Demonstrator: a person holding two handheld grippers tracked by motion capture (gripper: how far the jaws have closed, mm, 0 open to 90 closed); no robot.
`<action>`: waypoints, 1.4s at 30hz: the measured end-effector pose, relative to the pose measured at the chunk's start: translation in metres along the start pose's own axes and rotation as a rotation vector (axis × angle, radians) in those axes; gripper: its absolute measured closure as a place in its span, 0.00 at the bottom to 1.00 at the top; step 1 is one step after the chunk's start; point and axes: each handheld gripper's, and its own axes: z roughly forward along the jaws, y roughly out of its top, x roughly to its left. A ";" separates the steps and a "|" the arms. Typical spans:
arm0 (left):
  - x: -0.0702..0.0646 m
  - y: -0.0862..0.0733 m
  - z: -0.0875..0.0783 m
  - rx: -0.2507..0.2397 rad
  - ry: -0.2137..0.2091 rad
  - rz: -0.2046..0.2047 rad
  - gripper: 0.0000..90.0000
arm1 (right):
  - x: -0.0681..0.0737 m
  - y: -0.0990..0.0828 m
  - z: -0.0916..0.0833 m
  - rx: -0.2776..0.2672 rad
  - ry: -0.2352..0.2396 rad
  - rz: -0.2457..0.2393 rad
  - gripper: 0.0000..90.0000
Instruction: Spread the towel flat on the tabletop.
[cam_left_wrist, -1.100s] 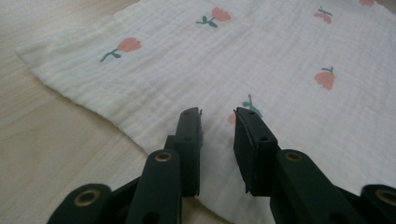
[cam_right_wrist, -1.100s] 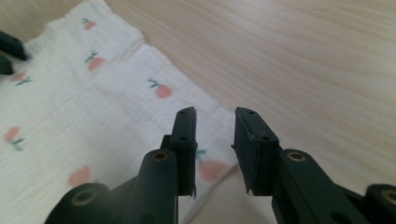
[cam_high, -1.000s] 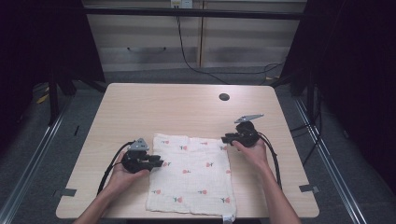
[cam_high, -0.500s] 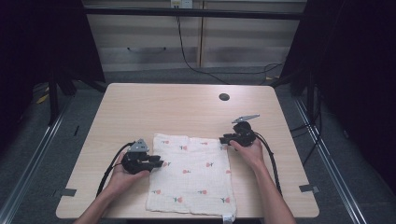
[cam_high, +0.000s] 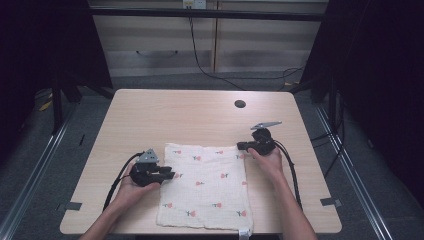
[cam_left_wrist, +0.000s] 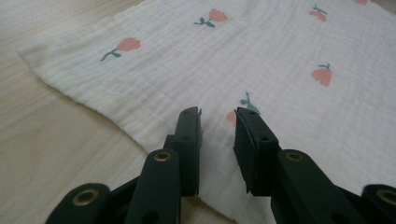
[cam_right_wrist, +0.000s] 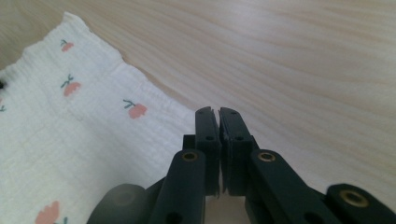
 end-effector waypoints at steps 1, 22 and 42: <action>0.000 0.000 0.000 0.005 0.000 0.005 0.78 | 0.000 0.001 -0.002 -0.011 -0.001 0.002 0.97; 0.029 0.021 -0.027 -0.065 0.003 -0.087 0.70 | 0.002 0.010 -0.012 -0.039 -0.018 -0.016 0.97; 0.096 0.045 0.028 -0.041 0.098 -0.209 0.68 | 0.005 0.009 -0.014 -0.047 -0.002 -0.027 0.97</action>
